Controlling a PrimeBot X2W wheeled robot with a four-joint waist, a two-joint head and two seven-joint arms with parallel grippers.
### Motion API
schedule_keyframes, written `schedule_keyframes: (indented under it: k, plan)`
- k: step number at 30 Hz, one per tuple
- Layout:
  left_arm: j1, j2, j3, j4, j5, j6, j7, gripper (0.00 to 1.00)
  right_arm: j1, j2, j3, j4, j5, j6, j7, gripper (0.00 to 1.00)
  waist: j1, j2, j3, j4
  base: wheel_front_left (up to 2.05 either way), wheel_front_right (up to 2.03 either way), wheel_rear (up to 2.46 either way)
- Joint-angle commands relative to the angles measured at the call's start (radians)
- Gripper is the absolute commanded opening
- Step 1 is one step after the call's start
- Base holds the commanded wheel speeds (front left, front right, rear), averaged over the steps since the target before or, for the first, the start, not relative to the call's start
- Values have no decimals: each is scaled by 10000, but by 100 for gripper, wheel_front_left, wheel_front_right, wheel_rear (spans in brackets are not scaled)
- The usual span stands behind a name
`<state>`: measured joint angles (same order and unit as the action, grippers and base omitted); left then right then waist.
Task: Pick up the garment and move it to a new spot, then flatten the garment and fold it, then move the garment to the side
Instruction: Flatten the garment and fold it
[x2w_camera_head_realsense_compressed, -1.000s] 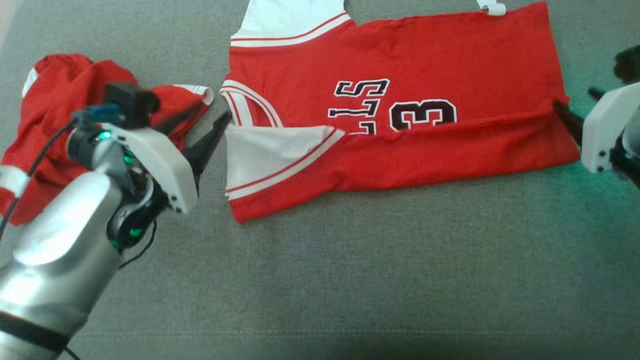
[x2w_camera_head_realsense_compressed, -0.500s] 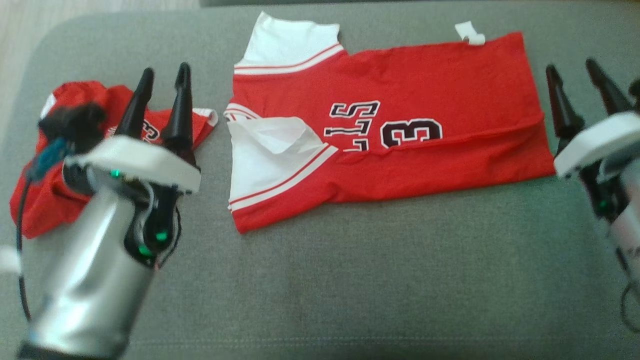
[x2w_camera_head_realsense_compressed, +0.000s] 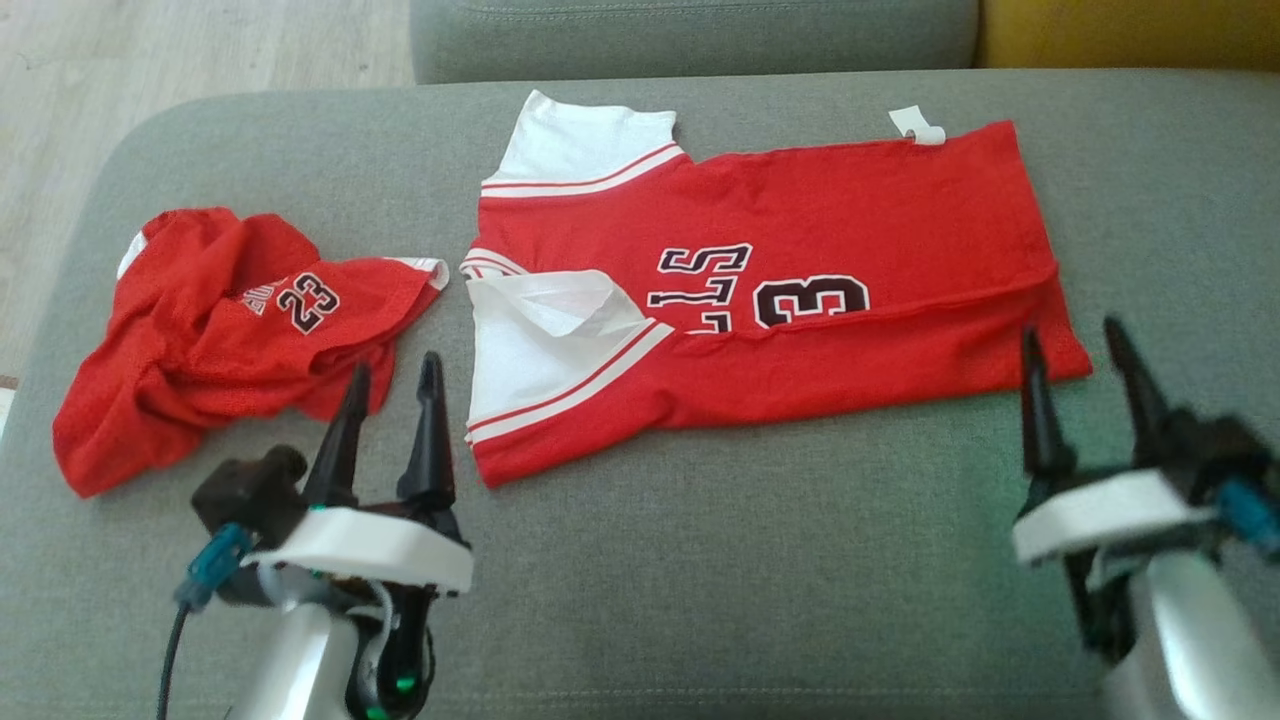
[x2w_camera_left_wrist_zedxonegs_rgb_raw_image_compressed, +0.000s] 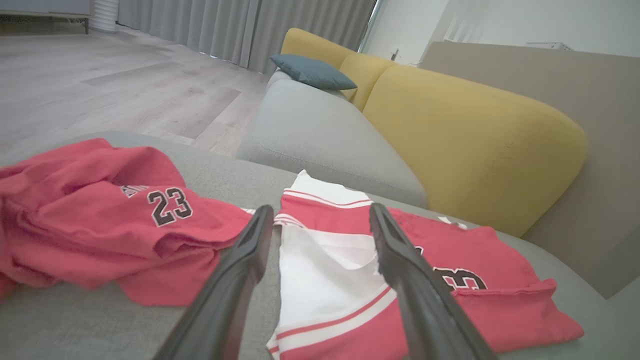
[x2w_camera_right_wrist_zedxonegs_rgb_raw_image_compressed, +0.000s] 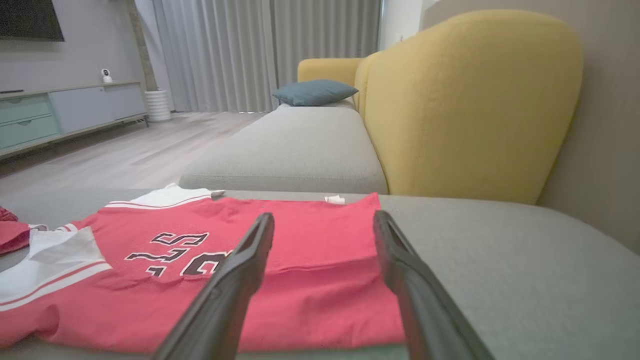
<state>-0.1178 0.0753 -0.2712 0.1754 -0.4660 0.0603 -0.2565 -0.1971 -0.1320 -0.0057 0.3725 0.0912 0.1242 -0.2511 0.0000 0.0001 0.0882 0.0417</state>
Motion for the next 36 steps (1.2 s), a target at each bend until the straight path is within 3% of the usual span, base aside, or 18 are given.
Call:
schedule_keyframes:
  k: [1,9,24,32,33,34,35,36]
  plan:
    - [-356,10,439,-247,94,-81,-52,100,-258,29,96,-454,-127,65,-105,100,0,-1,0,0,0,0,0]
    - [-572,-178,237,1169,570,-519,-52,100,165,453,-269,-1467,-730,65,374,100,0,-1,111,-149,0,0,0]
    - [-2233,-82,-177,4813,876,201,1441,100,-253,70,-284,-2424,-638,65,1029,100,0,-1,790,-758,0,0,0]
    - [-2787,-51,-400,5738,843,-29,1857,100,-513,-105,-365,-2579,-710,65,1275,100,0,-1,1131,-954,0,0,0]
    - [-2856,-52,-441,5804,836,-102,1880,95,-559,-105,-420,-2557,-726,65,1354,100,0,-1,1175,-963,0,0,0]
    - [-2927,-54,-470,5849,831,-157,1864,32,-608,-106,-480,-2520,-747,65,1454,100,0,-1,1217,-967,0,0,0]
    - [-2999,-57,-499,5868,835,-201,1804,0,-660,-117,-527,-2473,-771,65,1550,100,0,-1,1252,-962,0,0,0]
    - [-3073,-61,-510,5854,842,-212,1693,0,-712,-126,-568,-2413,-781,65,1651,100,0,-1,1286,-949,0,0,0]
